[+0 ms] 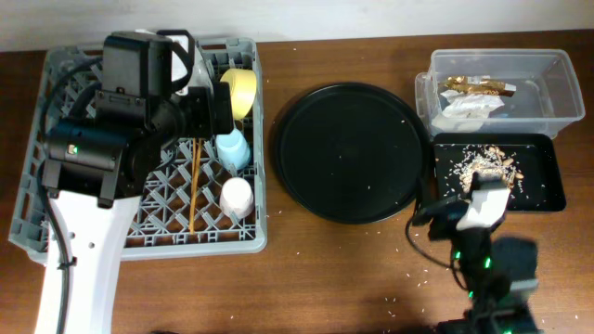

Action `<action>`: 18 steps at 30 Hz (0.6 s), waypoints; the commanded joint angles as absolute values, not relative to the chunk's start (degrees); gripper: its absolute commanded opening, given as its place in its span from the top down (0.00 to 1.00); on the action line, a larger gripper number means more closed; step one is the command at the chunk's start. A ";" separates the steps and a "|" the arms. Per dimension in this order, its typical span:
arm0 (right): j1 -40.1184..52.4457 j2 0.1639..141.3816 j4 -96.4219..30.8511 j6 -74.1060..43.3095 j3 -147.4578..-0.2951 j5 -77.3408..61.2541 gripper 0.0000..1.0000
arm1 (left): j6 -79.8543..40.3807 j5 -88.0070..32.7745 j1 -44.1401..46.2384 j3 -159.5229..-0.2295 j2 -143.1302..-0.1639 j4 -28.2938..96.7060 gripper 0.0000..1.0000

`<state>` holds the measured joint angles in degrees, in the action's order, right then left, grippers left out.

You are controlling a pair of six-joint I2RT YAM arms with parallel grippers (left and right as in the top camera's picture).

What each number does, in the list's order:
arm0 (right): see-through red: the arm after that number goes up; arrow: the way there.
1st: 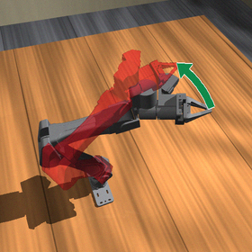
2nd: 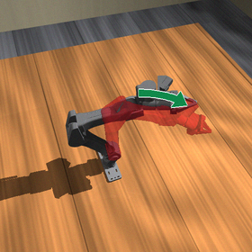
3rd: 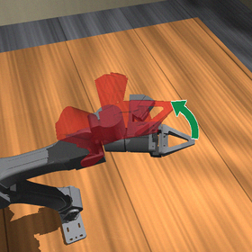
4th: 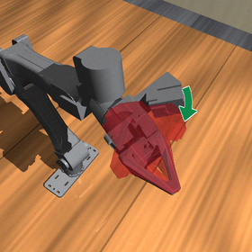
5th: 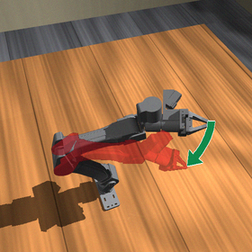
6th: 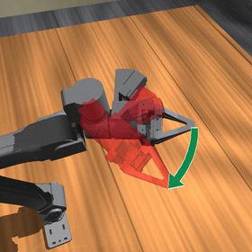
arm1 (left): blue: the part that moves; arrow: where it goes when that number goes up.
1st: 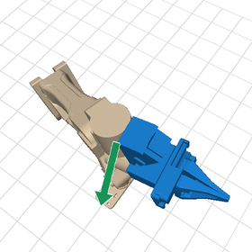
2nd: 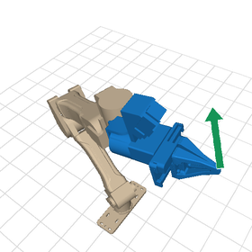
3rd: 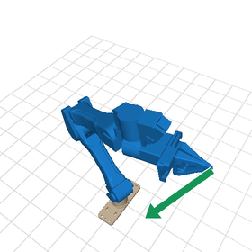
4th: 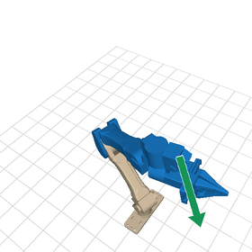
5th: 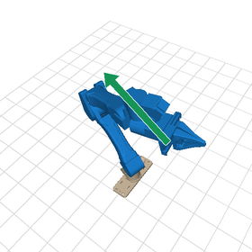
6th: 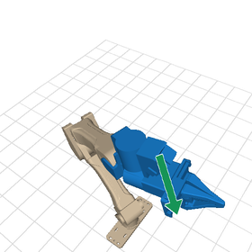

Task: Sort waste into correct bins and load items into the dishwasher rack

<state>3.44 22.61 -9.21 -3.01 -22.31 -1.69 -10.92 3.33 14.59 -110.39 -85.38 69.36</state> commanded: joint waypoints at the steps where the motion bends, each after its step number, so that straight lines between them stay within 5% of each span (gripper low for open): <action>1: 3.75 10.59 -6.72 -2.33 -11.09 -3.44 0.01 | -10.59 3.20 14.46 -110.78 -85.27 69.52 0.00; 18: 3.79 0.21 -4.12 -2.33 -0.32 -4.25 0.02 | -10.59 3.20 14.46 -110.78 -85.27 69.52 0.00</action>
